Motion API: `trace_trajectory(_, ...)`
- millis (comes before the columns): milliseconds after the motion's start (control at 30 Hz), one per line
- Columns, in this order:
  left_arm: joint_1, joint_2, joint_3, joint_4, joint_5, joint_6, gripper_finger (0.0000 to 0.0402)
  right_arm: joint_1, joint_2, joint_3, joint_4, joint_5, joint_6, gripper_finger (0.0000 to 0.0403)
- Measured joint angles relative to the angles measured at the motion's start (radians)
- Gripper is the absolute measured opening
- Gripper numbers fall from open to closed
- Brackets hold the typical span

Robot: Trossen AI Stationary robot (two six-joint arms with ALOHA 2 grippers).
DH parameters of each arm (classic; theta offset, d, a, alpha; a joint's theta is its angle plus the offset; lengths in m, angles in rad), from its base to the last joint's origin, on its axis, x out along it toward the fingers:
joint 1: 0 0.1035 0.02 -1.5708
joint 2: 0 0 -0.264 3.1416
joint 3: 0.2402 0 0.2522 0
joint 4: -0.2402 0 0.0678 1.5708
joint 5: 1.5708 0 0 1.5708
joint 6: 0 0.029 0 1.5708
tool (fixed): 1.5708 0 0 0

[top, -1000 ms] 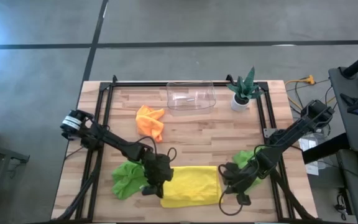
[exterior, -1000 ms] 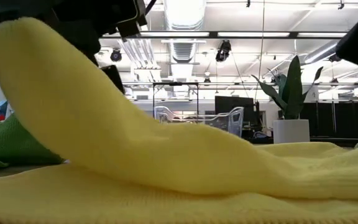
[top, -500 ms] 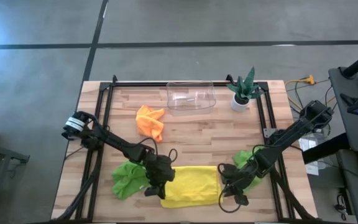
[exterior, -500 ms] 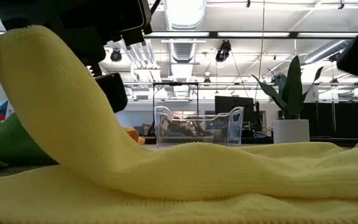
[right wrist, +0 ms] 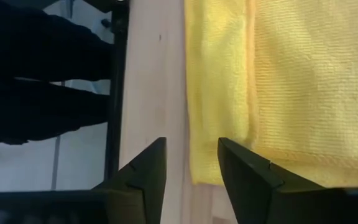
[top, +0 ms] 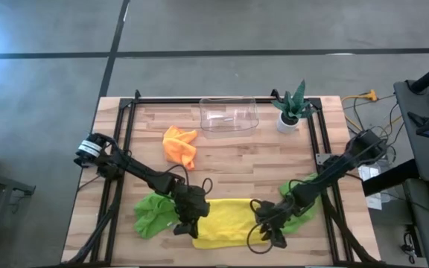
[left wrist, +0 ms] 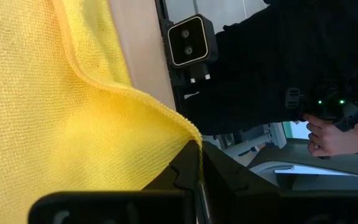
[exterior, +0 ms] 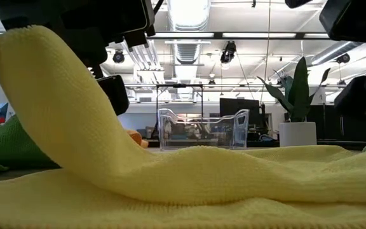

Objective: Fold microfiber towels
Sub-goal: Fold the yellow microfiber towel

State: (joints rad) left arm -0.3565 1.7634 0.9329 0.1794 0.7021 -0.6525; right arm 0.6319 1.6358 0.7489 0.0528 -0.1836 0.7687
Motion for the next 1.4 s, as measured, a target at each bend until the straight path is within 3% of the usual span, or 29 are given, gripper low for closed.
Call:
trace_trajectory(400, -0.002, 0.0, 0.0, 0.0, 0.0, -0.022, 0.0, -0.033, -0.005, 0.0, -0.081, 0.024, -0.005, 0.0141)
trace_trajectory(900, -0.004, 0.0, 0.0, 0.023, 0.0, -0.022, 0.0, -0.051, 0.055, 0.009, -0.038, 0.027, 0.051, 0.0146)
trace_trajectory(1400, -0.004, 0.0, -0.001, 0.022, -0.002, -0.022, 0.0, -0.046, 0.099, 0.016, -0.01, 0.018, 0.044, 0.0106)
